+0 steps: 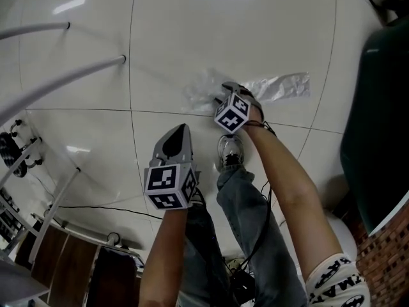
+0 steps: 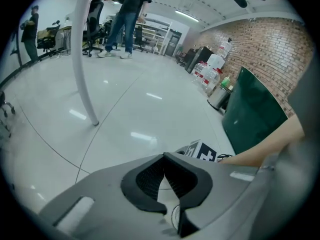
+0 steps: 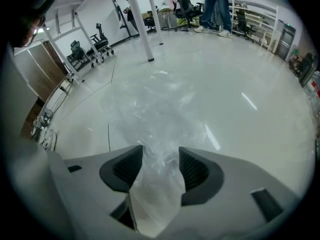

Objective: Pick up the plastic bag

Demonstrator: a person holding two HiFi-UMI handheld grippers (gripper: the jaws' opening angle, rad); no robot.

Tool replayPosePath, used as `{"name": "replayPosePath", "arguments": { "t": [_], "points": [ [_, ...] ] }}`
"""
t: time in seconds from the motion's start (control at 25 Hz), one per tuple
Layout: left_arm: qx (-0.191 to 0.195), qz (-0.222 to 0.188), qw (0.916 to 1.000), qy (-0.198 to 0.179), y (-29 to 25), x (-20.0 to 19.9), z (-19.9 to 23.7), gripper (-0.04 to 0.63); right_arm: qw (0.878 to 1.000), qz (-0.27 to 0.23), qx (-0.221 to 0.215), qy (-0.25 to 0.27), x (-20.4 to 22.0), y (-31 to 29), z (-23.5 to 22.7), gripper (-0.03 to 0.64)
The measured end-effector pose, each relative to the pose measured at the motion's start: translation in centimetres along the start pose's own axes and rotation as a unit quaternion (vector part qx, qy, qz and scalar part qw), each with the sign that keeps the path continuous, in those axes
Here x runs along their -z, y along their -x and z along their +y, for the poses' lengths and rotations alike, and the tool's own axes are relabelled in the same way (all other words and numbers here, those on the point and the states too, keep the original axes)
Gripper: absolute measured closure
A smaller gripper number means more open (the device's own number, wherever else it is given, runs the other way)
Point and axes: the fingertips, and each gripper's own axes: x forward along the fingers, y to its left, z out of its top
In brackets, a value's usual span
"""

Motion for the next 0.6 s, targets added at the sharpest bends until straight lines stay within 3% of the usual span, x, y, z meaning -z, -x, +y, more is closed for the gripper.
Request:
{"name": "replayPosePath", "arguments": {
  "t": [0.2, 0.32, 0.36, 0.4, 0.52, 0.6],
  "points": [
    [-0.002, -0.002, 1.0, 0.006, 0.6, 0.2, 1.4, 0.606, 0.999, 0.03, 0.019, 0.031, -0.3, -0.9, 0.2, 0.375],
    [-0.003, 0.002, 1.0, 0.006, 0.9, 0.5, 1.5, 0.606, 0.997, 0.058, 0.037, 0.045, 0.6, -1.2, -0.2, 0.499],
    [-0.004, 0.002, 1.0, 0.006, 1.0, 0.5, 1.6, 0.606, 0.997, 0.068, 0.027, 0.016, 1.1, -1.4, -0.3, 0.57],
    [-0.005, 0.0, 1.0, 0.008, 1.2, 0.3, 1.6, 0.606, 0.997, 0.075, 0.009, -0.029, 1.6, -1.5, -0.4, 0.59],
    [0.001, -0.008, 0.9999, 0.014, 2.4, -0.9, 0.8, 0.606, 0.985, 0.045, -0.034, -0.165, 2.0, 0.6, -1.2, 0.595],
    [0.007, -0.016, 0.9998, 0.013, 4.0, -2.1, -0.3, 0.606, 0.977, -0.01, -0.048, -0.206, 1.3, 4.3, -1.4, 0.597]
  ]
}}
